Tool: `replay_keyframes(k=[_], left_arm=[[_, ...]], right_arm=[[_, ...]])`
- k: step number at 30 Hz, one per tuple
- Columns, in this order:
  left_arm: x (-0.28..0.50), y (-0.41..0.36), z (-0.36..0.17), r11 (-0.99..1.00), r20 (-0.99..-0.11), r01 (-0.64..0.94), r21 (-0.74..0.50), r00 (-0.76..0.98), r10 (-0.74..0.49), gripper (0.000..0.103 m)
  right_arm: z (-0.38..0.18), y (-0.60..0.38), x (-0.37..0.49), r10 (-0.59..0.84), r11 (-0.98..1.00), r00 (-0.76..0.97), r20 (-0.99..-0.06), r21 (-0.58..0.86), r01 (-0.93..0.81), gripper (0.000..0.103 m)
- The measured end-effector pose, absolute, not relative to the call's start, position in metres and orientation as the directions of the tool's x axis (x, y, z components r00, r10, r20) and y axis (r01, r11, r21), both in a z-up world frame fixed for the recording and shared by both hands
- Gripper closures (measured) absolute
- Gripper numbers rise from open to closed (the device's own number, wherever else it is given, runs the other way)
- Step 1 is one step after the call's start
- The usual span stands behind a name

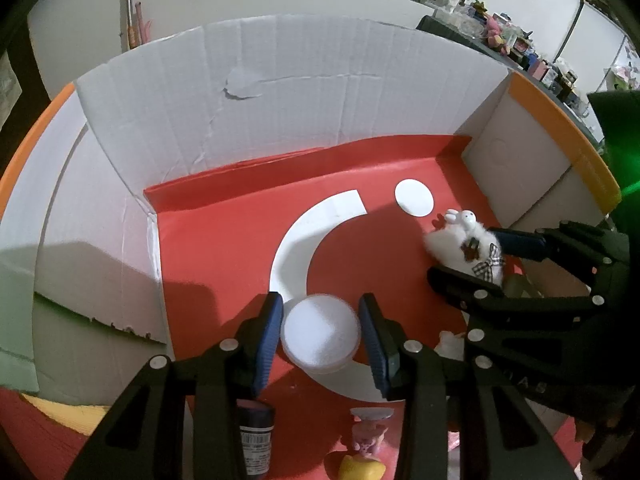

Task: Organize objects
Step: 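Open both tools to release the lid and bunny on the box floor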

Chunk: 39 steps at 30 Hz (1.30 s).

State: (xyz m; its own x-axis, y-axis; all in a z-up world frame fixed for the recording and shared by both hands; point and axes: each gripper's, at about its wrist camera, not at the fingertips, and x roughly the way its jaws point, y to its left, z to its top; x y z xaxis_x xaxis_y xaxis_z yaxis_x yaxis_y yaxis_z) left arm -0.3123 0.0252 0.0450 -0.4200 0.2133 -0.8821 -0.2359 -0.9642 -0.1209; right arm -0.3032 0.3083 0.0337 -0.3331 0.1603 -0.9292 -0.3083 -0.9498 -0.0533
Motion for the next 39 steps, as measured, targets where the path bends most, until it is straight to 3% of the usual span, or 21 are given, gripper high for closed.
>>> replay_keyframes(k=[10, 19, 39], left_arm=[[-0.309, 0.014, 0.044, -0.96, -0.878, -0.239, -0.143, -0.418, 0.235, 0.059], [-0.313, 0.013, 0.044, -0.959, -0.872, -0.226, -0.17, -0.418, 0.254, 0.051], [-0.306, 0.015, 0.071, -0.951, -0.836, -0.243, -0.19, -0.468, 0.287, 0.05]], right_arm=[[0.034, 0.305, -0.3, 0.16, -0.95, -0.332, -0.929, -0.054, -0.307, 0.043], [0.034, 0.301, -0.297, 0.163, -0.949, -0.336, -0.928, -0.054, -0.311, 0.042], [0.056, 0.285, -0.277, 0.168, -0.945, -0.388, -0.906, -0.036, -0.325, 0.038]])
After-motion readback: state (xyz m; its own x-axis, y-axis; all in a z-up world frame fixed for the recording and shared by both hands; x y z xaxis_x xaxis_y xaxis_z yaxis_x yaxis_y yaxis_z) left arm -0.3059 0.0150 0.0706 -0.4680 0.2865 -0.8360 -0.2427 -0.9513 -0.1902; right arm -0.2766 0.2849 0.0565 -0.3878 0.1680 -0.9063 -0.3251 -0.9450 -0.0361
